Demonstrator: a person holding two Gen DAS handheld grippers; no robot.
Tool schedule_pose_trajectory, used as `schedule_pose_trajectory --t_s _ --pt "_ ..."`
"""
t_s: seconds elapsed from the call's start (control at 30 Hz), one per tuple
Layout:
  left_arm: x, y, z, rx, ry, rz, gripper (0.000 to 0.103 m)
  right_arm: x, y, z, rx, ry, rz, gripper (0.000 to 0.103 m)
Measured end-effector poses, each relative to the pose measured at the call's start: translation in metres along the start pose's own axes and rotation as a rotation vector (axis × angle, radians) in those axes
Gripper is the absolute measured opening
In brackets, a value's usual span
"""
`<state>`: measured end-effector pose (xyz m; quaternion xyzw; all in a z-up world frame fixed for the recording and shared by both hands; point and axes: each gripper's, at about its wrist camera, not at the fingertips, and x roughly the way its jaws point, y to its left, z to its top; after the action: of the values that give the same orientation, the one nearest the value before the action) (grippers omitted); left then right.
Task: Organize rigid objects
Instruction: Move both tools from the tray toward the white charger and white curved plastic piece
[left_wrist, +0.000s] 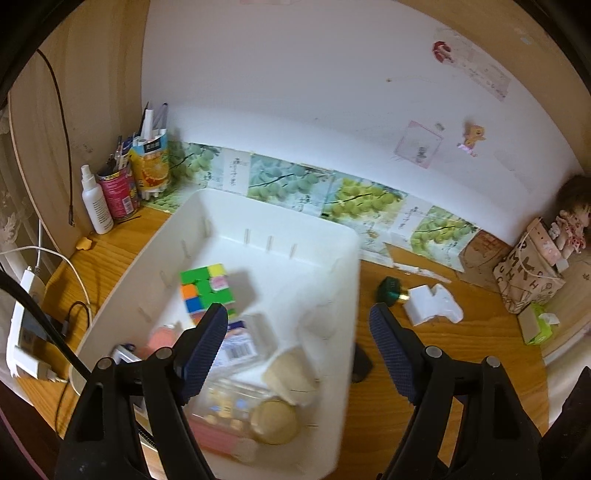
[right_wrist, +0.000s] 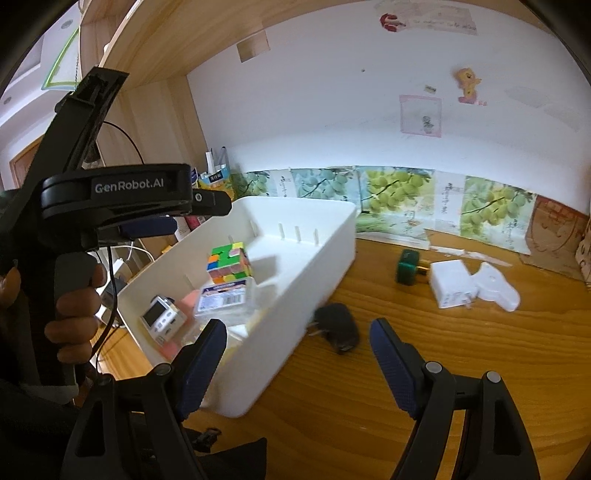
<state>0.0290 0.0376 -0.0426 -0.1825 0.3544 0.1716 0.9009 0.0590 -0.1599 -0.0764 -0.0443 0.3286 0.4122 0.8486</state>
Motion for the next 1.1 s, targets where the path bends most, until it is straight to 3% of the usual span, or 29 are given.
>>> schedule_pose_trajectory --t_s 0.53,0.8,1.1 --pt "0.000 -0.062 -0.023 -0.150 -0.016 -0.021 0.082 -0.036 -0.067 -0.009 -0.130 0.054 -0.030 0.080" --pt "0.013 -0.076 -0.046 -0.269 0.038 -0.026 0.082 -0.041 -0.090 -0.021 -0.195 0.114 -0.023 0.080" --pt "0.034 -0.084 -0.071 -0.392 0.126 -0.022 0.082 -0.047 -0.117 -0.037 -0.178 0.148 -0.072 0.080"
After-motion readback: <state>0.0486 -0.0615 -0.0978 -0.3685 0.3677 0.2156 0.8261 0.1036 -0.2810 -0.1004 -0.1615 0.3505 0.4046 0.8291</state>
